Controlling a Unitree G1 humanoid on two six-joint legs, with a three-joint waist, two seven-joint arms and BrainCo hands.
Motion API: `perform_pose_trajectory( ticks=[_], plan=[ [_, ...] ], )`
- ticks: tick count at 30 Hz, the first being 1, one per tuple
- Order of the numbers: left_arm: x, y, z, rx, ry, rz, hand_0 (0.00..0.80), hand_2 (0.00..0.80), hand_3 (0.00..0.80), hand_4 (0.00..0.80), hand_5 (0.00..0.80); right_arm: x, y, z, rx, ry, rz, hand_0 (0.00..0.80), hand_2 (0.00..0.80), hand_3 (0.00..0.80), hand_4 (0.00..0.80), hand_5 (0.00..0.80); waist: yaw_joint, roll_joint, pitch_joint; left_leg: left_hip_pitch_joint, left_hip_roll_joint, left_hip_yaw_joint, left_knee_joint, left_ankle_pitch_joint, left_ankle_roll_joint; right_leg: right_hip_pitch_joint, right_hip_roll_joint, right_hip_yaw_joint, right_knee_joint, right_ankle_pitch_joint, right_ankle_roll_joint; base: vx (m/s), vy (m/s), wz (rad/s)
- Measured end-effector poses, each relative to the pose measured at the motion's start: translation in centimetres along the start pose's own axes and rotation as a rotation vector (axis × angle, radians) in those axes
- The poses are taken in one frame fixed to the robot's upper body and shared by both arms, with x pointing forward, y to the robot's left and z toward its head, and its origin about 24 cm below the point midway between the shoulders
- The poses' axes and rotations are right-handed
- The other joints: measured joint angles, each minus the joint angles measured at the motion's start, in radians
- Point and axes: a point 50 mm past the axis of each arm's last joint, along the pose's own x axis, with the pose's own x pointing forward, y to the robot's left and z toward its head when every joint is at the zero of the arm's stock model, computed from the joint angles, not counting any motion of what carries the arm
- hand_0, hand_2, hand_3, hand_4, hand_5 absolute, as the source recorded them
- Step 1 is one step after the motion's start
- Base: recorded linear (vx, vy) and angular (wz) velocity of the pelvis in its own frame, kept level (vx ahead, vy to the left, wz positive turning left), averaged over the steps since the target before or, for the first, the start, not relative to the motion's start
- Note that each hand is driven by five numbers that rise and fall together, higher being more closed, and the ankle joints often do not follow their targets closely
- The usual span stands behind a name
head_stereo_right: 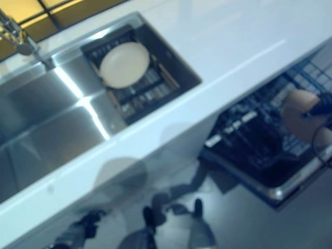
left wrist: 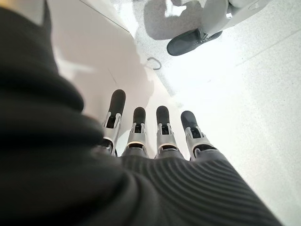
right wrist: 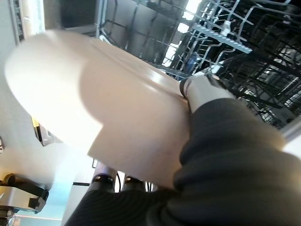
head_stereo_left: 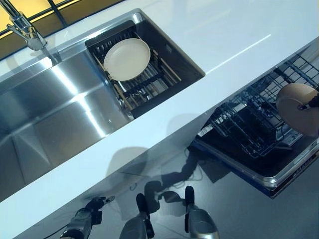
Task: Take plates into dishwasher
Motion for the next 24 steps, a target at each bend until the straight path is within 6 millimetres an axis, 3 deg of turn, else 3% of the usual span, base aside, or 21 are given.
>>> perform_pose_trajectory(
  ticks=[7, 19, 24],
  plan=[
    [-0.1, -0.6, -0.8, -0.008, 0.016, -0.019, 0.0, 0.0, 0.0, 0.0, 0.0, -0.2, -0.6, -0.3, -0.03, 0.024, -0.048, 0.8, 0.8, 0.8, 0.8, 0.8, -0.03, 0.034, 0.009, 0.001, -0.001, 0.001, 0.0, 0.0, 0.0, -0.001, 0.0, 0.004, 0.001, 0.002, -0.002, -0.001, 0.004, -0.01],
    [-0.1, -1.2, -0.9, -0.015, 0.014, -0.041, 0.0, 0.0, 0.0, 0.0, 0.0, -0.6, -1.8, 0.2, -0.042, -0.012, -0.213, 0.8, 0.8, 0.8, 0.8, 0.8, -0.027, 0.066, -0.002, -0.005, -0.001, 0.003, 0.0, -0.001, 0.0, -0.01, -0.001, 0.008, -0.001, 0.002, -0.001, -0.008, 0.008, 0.0],
    [0.0, -1.9, -1.0, -0.02, 0.012, -0.058, 0.0, 0.0, 0.0, 0.0, 0.0, -0.9, -2.3, 0.8, -0.091, -0.028, -0.294, 0.8, 0.8, 0.8, 0.8, 0.8, -0.029, 0.1, -0.001, -0.013, -0.002, 0.001, 0.0, -0.001, 0.0, -0.018, -0.002, 0.007, -0.001, 0.002, -0.001, 0.0, 0.0, 0.0]
  ],
)
